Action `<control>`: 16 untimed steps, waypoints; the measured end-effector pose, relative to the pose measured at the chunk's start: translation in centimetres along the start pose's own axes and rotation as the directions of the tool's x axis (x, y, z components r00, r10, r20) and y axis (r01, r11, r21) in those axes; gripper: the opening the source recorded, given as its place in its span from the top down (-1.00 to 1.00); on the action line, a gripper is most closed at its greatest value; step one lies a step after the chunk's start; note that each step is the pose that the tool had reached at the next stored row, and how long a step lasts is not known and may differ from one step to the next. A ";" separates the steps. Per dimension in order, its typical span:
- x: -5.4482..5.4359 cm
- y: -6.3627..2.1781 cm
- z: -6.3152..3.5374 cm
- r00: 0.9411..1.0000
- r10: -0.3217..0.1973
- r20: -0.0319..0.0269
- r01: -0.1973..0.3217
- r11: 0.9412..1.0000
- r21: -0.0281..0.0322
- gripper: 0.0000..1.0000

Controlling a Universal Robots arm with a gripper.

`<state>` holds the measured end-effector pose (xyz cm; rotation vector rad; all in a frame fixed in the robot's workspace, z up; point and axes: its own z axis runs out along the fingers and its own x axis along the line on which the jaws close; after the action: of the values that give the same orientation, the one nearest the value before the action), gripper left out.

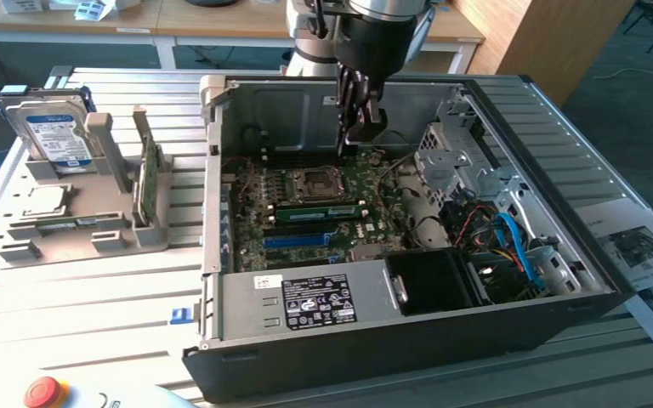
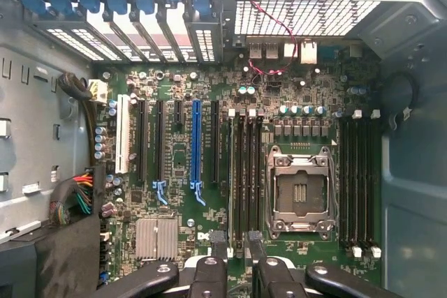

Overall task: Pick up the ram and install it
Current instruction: 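Press down the ram until it locks into place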

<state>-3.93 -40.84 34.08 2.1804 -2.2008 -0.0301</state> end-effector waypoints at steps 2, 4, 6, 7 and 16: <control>0.0 0.00 0.00 1.000 0.000 0.000 0.000 1.000 0.000 0.51; 0.0 0.00 0.00 1.000 0.000 0.000 0.000 1.000 0.000 0.51; 0.0 0.00 0.00 1.000 0.000 0.000 0.000 1.000 0.000 0.51; 0.0 0.00 0.00 1.000 0.000 0.000 0.000 1.000 0.000 0.51; 0.0 0.00 0.00 1.000 0.000 0.000 0.000 1.000 0.000 0.80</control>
<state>-3.93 -40.84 34.08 2.1804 -2.2009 -0.0301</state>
